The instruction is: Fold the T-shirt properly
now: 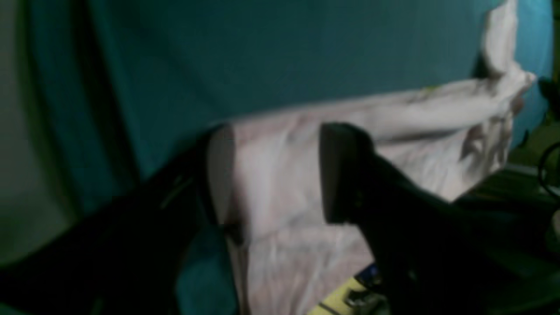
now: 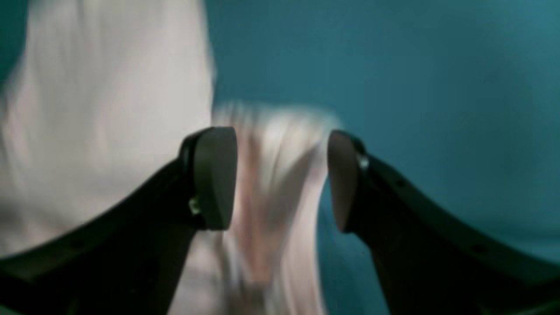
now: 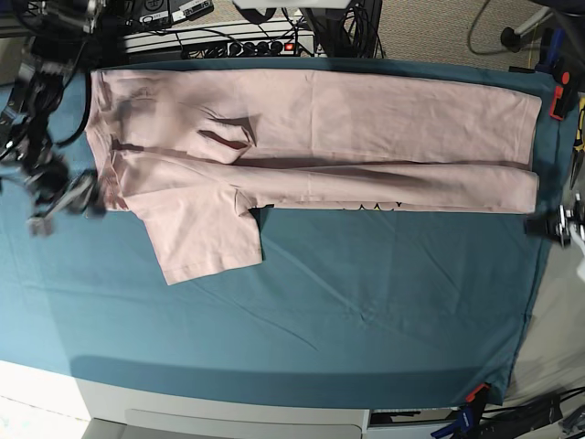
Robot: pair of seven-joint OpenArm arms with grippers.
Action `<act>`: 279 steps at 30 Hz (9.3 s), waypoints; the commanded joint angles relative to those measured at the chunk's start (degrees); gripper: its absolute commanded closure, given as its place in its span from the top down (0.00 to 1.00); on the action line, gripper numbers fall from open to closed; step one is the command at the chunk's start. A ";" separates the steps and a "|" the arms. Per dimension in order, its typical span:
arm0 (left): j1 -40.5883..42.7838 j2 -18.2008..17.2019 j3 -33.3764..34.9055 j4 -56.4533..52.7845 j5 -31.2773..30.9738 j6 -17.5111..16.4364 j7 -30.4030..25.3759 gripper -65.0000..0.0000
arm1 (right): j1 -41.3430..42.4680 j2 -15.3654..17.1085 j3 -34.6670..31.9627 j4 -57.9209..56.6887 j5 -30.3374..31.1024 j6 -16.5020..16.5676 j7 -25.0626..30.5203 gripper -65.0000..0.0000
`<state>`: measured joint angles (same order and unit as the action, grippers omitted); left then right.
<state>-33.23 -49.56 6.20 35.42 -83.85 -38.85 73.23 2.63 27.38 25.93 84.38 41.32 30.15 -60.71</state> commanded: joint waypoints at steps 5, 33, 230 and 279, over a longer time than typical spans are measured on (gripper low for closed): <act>-4.39 -1.68 -0.37 1.92 -1.15 -0.24 -0.44 0.49 | 12.76 -1.81 0.79 -11.28 -0.44 -0.33 1.29 0.51; -5.01 -1.40 -0.37 1.95 -1.15 -0.24 -0.90 0.45 | 25.62 -11.87 0.26 -29.00 18.75 9.85 -19.29 0.00; 18.97 24.96 -0.31 47.08 -0.04 -1.15 1.75 0.00 | -14.38 -16.26 4.55 26.88 -2.16 8.70 -3.28 0.52; 19.89 40.19 12.37 46.93 14.05 -1.15 -4.79 0.00 | -14.36 -16.28 4.55 26.88 -7.52 5.55 -0.48 0.52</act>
<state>-12.16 -9.69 18.74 81.47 -68.14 -39.70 69.73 -12.25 10.46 30.15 110.50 32.97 35.81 -62.89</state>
